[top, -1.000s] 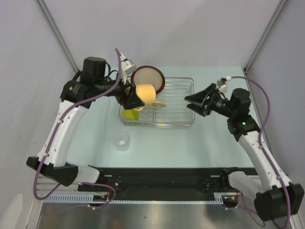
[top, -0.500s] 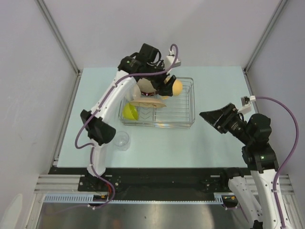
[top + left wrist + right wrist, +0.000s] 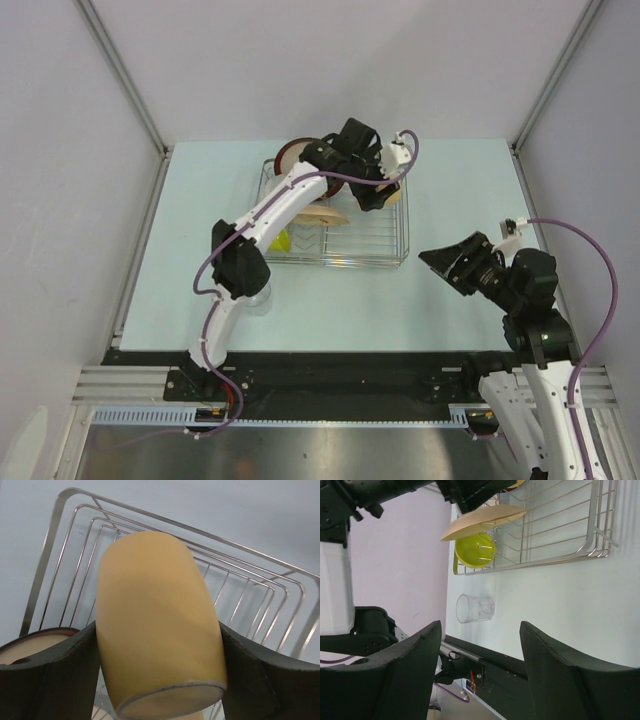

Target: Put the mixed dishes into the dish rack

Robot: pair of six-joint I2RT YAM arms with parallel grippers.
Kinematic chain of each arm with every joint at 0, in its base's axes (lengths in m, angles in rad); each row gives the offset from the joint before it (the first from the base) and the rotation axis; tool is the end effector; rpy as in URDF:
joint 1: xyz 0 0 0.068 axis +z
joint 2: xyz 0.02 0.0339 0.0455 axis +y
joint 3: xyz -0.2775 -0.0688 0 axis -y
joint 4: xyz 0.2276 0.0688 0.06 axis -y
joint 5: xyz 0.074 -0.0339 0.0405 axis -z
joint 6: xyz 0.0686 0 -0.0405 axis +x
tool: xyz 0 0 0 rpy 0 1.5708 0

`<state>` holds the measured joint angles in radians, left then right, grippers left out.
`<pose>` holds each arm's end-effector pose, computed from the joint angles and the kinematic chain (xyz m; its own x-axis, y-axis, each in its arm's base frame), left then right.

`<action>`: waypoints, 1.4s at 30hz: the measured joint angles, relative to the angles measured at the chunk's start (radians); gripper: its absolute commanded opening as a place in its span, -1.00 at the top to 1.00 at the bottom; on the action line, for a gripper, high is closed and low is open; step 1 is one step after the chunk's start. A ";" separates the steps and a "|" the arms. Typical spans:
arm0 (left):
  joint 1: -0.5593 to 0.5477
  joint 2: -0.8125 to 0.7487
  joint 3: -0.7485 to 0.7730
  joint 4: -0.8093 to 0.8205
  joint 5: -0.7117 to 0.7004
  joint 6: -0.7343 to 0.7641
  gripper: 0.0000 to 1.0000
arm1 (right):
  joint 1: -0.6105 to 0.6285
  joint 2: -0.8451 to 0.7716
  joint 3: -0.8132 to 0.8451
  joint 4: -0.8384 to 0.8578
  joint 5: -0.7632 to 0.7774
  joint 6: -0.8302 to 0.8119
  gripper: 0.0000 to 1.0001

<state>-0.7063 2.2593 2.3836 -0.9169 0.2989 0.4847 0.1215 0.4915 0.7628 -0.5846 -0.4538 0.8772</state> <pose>0.3769 -0.3481 0.3161 -0.1171 0.6852 -0.7188 0.9404 0.3092 0.1415 0.1032 0.0429 0.3215 -0.5977 0.6233 -0.5043 -0.0991 0.5668 0.8179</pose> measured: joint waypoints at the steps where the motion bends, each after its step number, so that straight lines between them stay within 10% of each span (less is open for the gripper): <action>1: -0.002 0.014 0.000 0.007 -0.008 0.008 0.99 | 0.000 -0.001 -0.002 -0.002 0.001 0.000 -0.37; 27: -0.033 0.216 -0.006 0.053 -0.190 0.224 0.97 | 0.000 0.013 -0.062 0.002 -0.008 0.002 -0.36; 30: -0.040 0.223 -0.006 0.062 -0.191 0.233 0.37 | 0.000 0.002 -0.063 0.002 -0.008 0.005 -0.36; 32: -0.040 0.225 -0.006 0.063 -0.190 0.232 -0.74 | 0.000 -0.006 -0.063 0.002 -0.008 0.006 -0.36; 33: -0.040 0.225 -0.007 0.064 -0.190 0.231 -0.99 | 0.000 -0.010 -0.063 0.002 -0.009 0.008 -0.36; 42: -0.032 0.224 -0.062 0.122 -0.192 0.204 -1.00 | 0.000 -0.020 -0.089 0.000 -0.026 0.014 -0.37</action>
<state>-0.7383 2.4832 2.3215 -0.7944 0.1066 0.6891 0.1211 0.4717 0.6743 -0.5842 -0.4793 0.8913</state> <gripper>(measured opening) 0.997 0.684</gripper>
